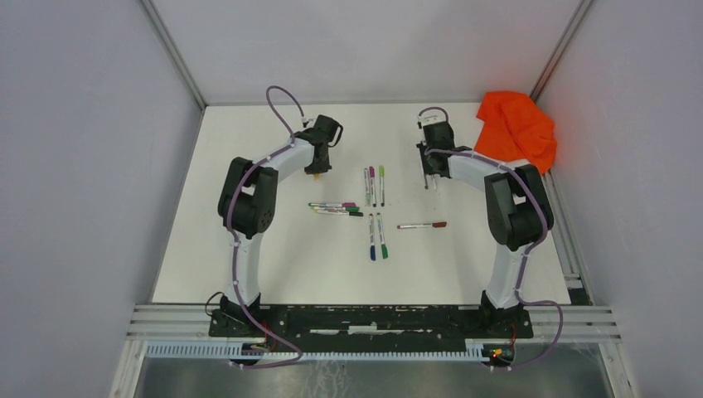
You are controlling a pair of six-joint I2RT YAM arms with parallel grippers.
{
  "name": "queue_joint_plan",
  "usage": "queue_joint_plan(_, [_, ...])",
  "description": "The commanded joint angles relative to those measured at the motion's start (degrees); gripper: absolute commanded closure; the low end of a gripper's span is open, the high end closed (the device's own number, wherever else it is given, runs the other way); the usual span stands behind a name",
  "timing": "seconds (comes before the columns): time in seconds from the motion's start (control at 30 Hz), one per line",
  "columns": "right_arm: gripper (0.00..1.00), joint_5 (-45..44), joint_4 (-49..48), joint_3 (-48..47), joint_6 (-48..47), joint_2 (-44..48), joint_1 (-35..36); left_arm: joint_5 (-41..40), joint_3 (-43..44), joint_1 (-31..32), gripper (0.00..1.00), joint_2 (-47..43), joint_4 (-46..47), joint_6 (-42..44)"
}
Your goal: Open the pen caps
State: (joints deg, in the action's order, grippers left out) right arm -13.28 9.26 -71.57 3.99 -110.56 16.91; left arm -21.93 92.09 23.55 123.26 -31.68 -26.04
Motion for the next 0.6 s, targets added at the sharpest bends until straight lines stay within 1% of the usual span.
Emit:
queue_joint_plan(0.0, [0.89, 1.5, 0.5, -3.9, 0.1, -2.1, -0.6, 0.0, 2.1, -0.4, 0.72, 1.3, -0.6, 1.9])
queue_joint_plan(0.17, [0.77, 2.3, 0.4, -4.5, 0.5, -2.8, -0.8, 0.5, 2.6, -0.5, 0.63, 1.5, -0.8, 1.6])
queue_joint_plan(0.23, [0.73, 2.9, 0.2, -4.6, 0.7, -2.8, -1.0, 0.6, 2.6, -0.5, 0.59, 1.3, -0.9, 1.5])
queue_joint_plan(0.4, [0.65, 3.0, 0.2, -4.8, 0.9, -2.5, -1.3, 0.8, 3.1, -0.5, 0.57, 0.6, -1.3, 1.1])
queue_joint_plan(0.57, [0.64, 2.1, -0.4, -4.4, 0.9, -0.5, -1.3, 1.6, 3.5, -0.4, 0.55, -1.5, -1.2, 0.1])
